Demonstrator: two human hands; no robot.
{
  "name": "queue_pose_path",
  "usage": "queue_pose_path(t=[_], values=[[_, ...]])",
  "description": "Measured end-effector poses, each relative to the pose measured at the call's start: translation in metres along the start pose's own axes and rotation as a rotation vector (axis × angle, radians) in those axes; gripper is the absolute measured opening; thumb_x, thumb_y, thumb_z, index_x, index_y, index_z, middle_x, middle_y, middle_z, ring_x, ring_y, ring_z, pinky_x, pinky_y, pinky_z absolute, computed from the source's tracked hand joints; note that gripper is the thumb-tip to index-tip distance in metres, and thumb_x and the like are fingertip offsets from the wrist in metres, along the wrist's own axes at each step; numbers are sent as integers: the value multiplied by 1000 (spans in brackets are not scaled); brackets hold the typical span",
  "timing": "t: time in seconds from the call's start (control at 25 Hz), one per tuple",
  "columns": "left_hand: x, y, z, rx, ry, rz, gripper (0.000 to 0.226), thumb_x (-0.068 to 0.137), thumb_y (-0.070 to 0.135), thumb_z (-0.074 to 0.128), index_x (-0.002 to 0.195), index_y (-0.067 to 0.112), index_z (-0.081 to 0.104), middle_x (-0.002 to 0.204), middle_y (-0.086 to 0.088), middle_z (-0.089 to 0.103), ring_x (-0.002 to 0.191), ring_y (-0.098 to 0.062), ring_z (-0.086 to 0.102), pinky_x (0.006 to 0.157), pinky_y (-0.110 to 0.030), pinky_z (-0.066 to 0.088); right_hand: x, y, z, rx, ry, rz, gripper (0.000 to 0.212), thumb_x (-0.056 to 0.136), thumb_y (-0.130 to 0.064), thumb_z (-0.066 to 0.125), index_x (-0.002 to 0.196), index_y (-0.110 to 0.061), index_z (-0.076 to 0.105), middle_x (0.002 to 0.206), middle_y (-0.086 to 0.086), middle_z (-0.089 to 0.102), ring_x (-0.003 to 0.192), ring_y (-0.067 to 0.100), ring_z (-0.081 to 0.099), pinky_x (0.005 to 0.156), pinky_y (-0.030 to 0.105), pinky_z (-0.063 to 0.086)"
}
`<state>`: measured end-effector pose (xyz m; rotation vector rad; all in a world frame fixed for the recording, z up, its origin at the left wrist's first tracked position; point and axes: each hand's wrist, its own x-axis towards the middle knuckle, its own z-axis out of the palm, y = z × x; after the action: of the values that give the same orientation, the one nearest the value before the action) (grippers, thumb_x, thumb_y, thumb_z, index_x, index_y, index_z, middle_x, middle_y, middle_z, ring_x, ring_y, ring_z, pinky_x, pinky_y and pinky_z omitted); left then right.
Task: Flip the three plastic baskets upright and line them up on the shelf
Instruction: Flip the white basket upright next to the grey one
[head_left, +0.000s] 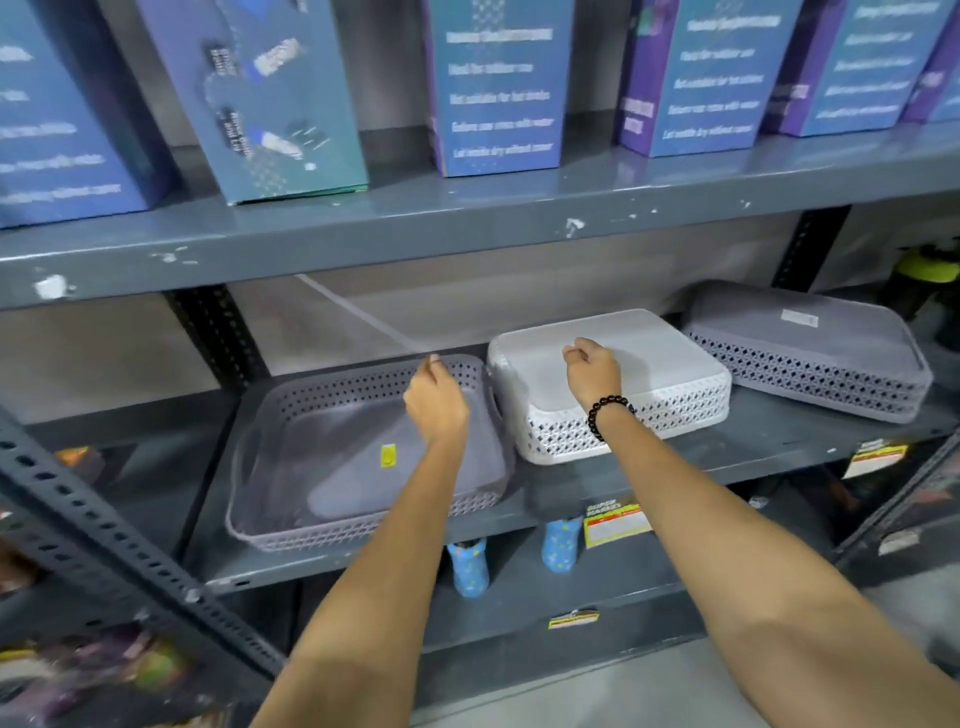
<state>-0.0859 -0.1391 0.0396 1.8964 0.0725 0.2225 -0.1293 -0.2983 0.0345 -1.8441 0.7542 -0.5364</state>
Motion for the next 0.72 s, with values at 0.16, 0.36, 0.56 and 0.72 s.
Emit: queue_pose_path(t=[0.16,0.36,0.56,0.72], values=[[-16,27,87,110,-171,5,40,102,20,30,114,-5,60,114,-30,63,107,-41,57,83,-38,42,59,31,-62,-191,59,8,47,98,-19,39,142,0,37,143,22,46,131,35,45,107,36,37],[-10,23,156,345,-105,-113,47,100,28,33,125,-7,50,130,-29,54,121,-41,51,100,-44,41,129,70,-120,-528,30,50,41,96,-21,38,125,7,48,128,31,55,120,42,52,97,45,44],[-3,10,177,514,-47,-268,61,98,41,30,136,-7,38,141,-27,44,130,-41,43,108,-48,36,155,87,-130,-584,-176,150,53,96,-31,35,133,7,42,139,26,47,128,37,47,104,43,41],[0,15,176,384,29,-315,63,97,44,29,132,-6,44,136,-28,48,124,-42,47,106,-49,39,162,82,-127,-337,-135,315,63,88,-43,42,136,-3,44,145,18,45,131,33,45,108,42,38]])
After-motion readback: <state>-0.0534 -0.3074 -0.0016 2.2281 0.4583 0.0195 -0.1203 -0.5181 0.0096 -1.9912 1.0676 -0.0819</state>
